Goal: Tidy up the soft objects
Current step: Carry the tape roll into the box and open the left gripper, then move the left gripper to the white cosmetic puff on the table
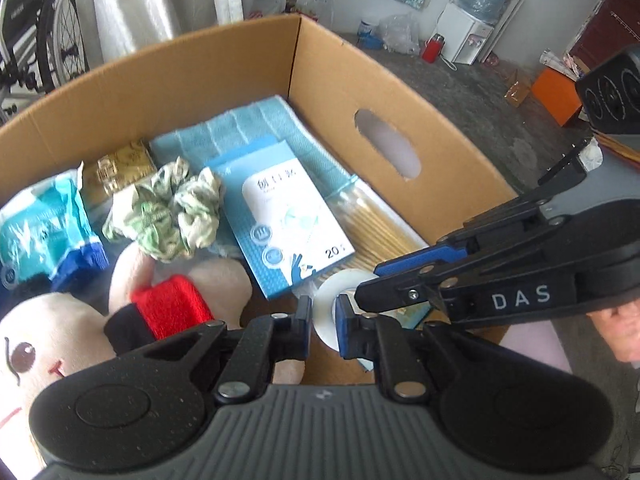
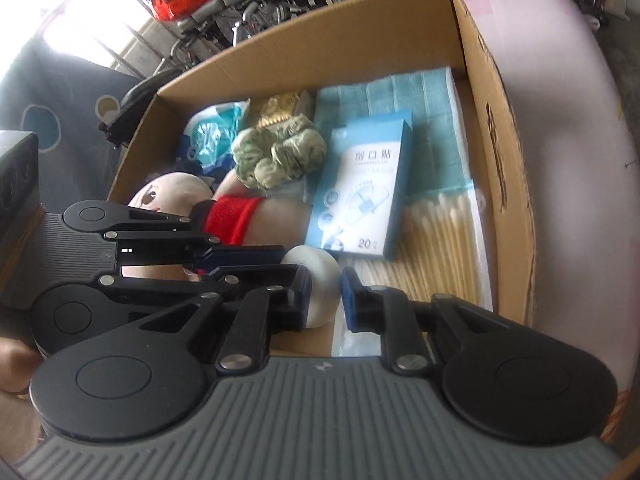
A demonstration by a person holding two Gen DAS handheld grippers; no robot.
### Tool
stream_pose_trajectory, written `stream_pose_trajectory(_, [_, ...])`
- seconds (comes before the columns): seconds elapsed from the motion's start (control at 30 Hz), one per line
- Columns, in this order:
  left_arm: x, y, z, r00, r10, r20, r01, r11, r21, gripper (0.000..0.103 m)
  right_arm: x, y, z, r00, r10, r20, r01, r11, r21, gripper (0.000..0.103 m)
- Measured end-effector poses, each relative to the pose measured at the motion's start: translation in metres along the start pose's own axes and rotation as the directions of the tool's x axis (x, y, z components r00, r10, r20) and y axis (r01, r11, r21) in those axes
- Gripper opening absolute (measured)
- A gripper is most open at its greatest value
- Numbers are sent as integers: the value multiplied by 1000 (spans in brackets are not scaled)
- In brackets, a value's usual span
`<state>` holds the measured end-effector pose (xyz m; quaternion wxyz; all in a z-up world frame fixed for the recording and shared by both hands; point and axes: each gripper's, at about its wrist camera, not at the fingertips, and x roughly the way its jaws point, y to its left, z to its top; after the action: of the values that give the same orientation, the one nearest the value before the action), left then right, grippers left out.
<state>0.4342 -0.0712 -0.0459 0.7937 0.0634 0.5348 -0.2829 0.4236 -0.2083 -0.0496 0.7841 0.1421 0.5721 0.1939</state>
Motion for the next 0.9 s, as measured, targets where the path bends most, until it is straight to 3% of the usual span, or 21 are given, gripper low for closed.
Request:
stream_pose_trajectory(0.13, [21, 7, -4, 997, 18, -80, -19, 1000, -8, 17, 15, 10, -9, 995, -62, -79, 56, 996, -71, 23])
stream_pose_trajectory(0.17, [25, 11, -4, 996, 1, -90, -3, 1000, -26, 20, 13, 13, -11, 994, -79, -71, 73, 993, -90, 29])
stream_pose_trajectory(0.23, [26, 19, -3, 995, -43, -94, 36, 996, -77, 35, 8, 19, -14, 992, -111, -55, 103, 987, -126, 30])
stream_pose_trajectory(0.33, [7, 17, -5, 999, -28, -38, 25, 996, -81, 62, -4, 21, -13, 992, -128, -22, 124, 984, -126, 30])
stream_pose_trajectory(0.47, [-65, 3, -30, 992, 54, 116, -52, 998, -24, 65, -42, 31, -21, 992, -90, 85, 100, 987, -123, 30])
stream_pose_trajectory(0.57, [-130, -1, -75, 970, 73, 233, -72, 997, -16, 78, -83, 50, -38, 984, 29, 176, -8, 993, -122, 30])
stream_pose_trajectory(0.67, [-169, 3, -138, 958, 118, 260, -106, 993, -61, 79, -113, 69, -63, 957, 188, 220, -167, 980, -110, 30])
stream_pose_trajectory(0.77, [-172, 14, -202, 953, 191, 234, -165, 978, -125, 72, -109, 100, -101, 948, 276, 160, -247, 952, -181, 30])
stream_pose_trajectory(0.8, [-167, 22, -224, 959, 187, 215, -154, 975, -161, 69, -98, 110, -116, 945, 303, 120, -278, 941, -191, 30])
stream_pose_trajectory(0.87, [-155, 49, -261, 976, 131, 175, -71, 947, -312, 61, -66, 124, -141, 943, 332, 37, -321, 930, -179, 30])
stream_pose_trajectory(0.9, [-147, 64, -279, 981, 92, 173, -15, 916, -400, 61, -48, 130, -150, 943, 333, -8, -330, 929, -167, 30])
